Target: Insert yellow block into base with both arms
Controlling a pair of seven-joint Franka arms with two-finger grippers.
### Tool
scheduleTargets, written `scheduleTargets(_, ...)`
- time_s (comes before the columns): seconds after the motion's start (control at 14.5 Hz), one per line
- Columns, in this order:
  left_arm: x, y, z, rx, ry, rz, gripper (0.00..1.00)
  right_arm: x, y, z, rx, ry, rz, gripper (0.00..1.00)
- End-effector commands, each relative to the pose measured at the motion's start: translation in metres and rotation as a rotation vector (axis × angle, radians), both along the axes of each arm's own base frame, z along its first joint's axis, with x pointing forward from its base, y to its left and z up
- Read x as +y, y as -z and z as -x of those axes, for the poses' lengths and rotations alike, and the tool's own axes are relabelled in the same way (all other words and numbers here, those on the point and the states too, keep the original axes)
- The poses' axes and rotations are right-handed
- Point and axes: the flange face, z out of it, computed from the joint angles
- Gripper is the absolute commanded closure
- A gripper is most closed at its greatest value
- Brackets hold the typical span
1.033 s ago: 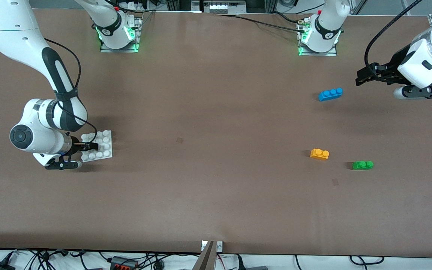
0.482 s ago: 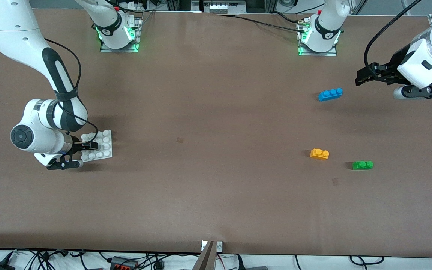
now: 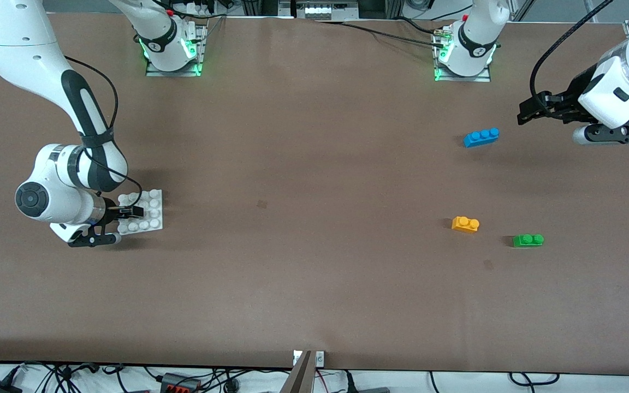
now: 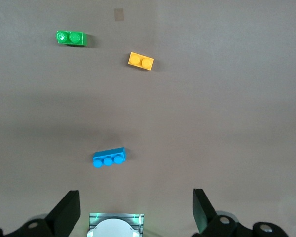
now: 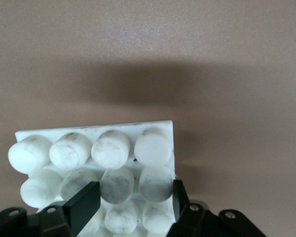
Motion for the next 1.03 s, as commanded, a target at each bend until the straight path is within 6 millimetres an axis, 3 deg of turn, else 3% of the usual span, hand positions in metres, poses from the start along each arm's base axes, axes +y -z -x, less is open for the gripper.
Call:
scheduleTargets(0.0, -0.001, -0.003, 0.006, 0.000, 0.012, 0.021, 0.00, 0.026, 0.021, 0.010, 0.058, 0.032, -0.107, 0.34)
scheduleTargets(0.34, 0.002, -0.001, 0.005, 0.007, 0.012, 0.021, 0.00, 0.096, 0.027, 0.014, 0.077, -0.027, -0.146, 0.34)
scheduleTargets(0.62, 0.013, 0.007, 0.000, 0.022, -0.008, 0.021, 0.00, 0.179, 0.030, 0.023, 0.086, 0.006, -0.199, 0.34)
scheduleTargets(0.76, 0.013, 0.012, -0.006, 0.028, -0.008, 0.021, 0.00, 0.212, 0.040, 0.029, 0.076, 0.027, -0.209, 0.35)
scheduleTargets(0.96, 0.006, 0.026, -0.013, 0.048, 0.002, 0.018, 0.00, 0.281, 0.045, 0.033, 0.073, 0.100, -0.183, 0.37)
